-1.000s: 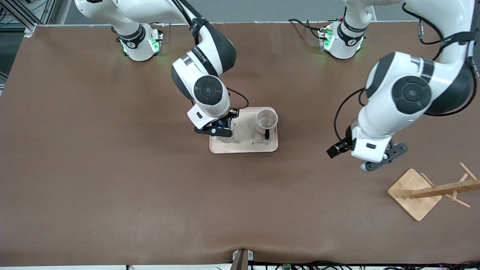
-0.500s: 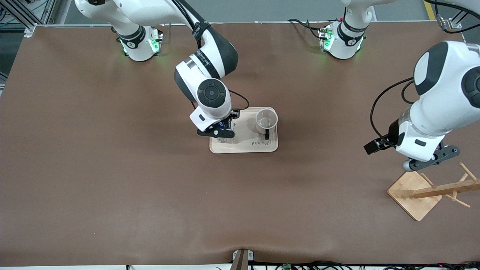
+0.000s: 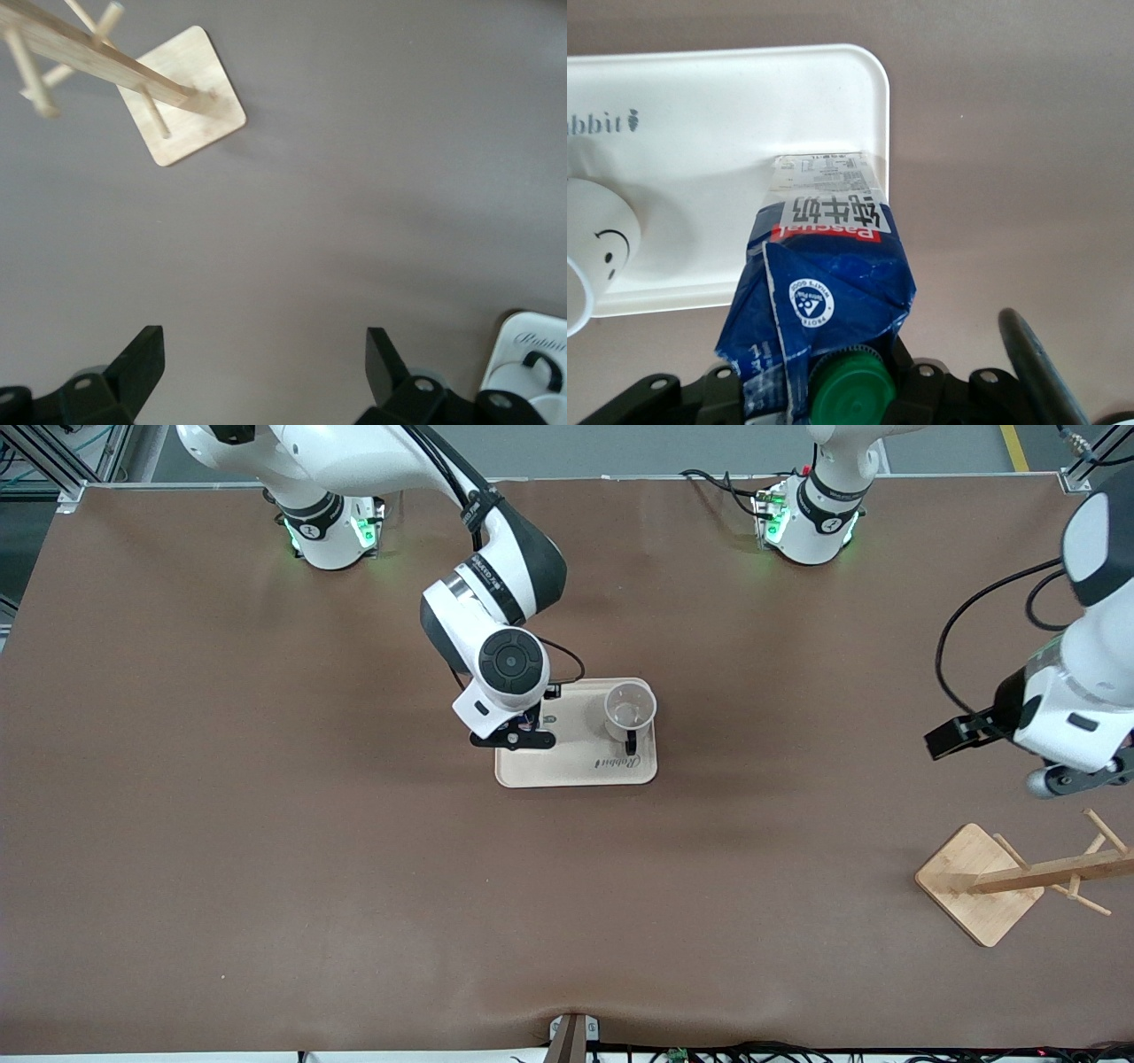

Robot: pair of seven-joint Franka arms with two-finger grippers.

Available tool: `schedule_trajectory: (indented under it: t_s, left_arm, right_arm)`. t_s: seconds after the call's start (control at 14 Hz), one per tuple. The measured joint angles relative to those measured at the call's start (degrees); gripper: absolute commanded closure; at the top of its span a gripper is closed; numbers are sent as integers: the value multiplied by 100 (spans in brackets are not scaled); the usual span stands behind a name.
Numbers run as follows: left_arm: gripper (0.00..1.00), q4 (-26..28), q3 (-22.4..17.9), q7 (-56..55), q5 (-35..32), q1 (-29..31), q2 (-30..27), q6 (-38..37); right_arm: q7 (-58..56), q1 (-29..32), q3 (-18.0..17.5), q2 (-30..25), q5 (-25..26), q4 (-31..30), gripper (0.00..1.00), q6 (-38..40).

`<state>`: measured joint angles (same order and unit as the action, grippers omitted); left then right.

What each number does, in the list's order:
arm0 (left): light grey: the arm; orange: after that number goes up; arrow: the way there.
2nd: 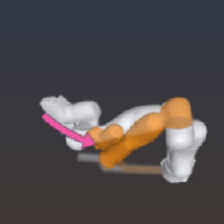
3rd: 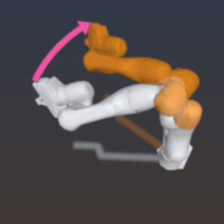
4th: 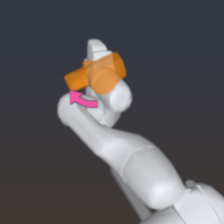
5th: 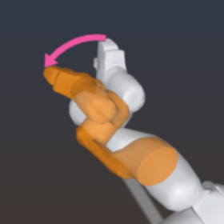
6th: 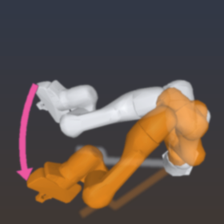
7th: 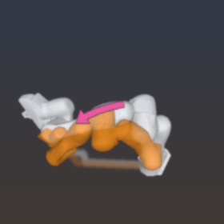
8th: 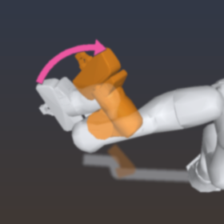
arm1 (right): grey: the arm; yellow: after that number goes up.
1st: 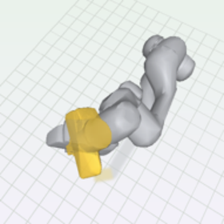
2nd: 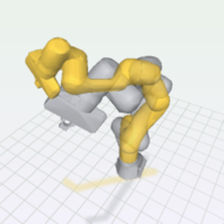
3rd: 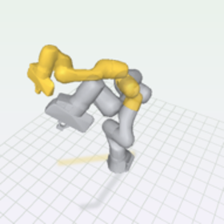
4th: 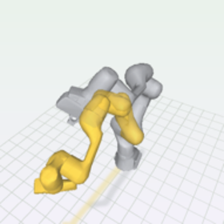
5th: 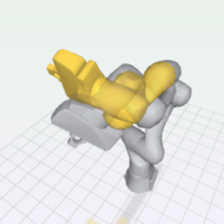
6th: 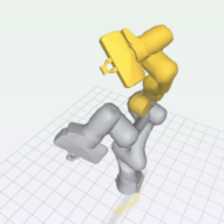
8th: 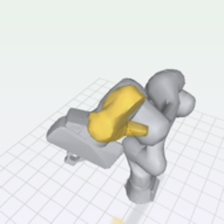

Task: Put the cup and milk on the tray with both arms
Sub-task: 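Withdraw the left gripper while the right gripper carries the carton over the tray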

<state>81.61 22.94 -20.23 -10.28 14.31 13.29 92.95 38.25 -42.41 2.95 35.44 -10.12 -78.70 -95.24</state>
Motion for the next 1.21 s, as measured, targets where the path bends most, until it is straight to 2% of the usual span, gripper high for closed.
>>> schedule_trajectory:
  t_s: [0.14,0.29,0.57,0.64,0.79,0.86,1.0,1.21]
  left_arm:
    - [0,-2,-68,518,0,55,-182,-72]
    - [0,-1,-322,751,0,-96,-363,-365]
    - [0,148,-920,780,135,-939,-792,-888]
    - [0,247,-1140,778,261,-1136,-933,-900]
    - [0,394,-1469,812,501,-1273,-1212,-908]
    - [0,433,-1546,846,556,-1278,-1358,-910]
    - [0,492,-1633,865,582,-1302,-1585,-910]
    - [0,649,-1748,867,592,-1383,-1599,-712]
  right_arm:
    - [-31,-14,0,7,2,5,100,-1]
    - [-37,-24,0,7,3,7,100,-2]
    - [-39,-37,0,8,4,12,98,-27]
    - [-40,-43,0,10,8,12,85,-37]
    - [-40,-66,0,15,12,11,41,-165]
    - [-39,-83,0,17,12,10,0,-297]
    - [-38,-132,0,33,38,9,0,-555]
    - [-38,-182,0,91,191,9,0,-636]
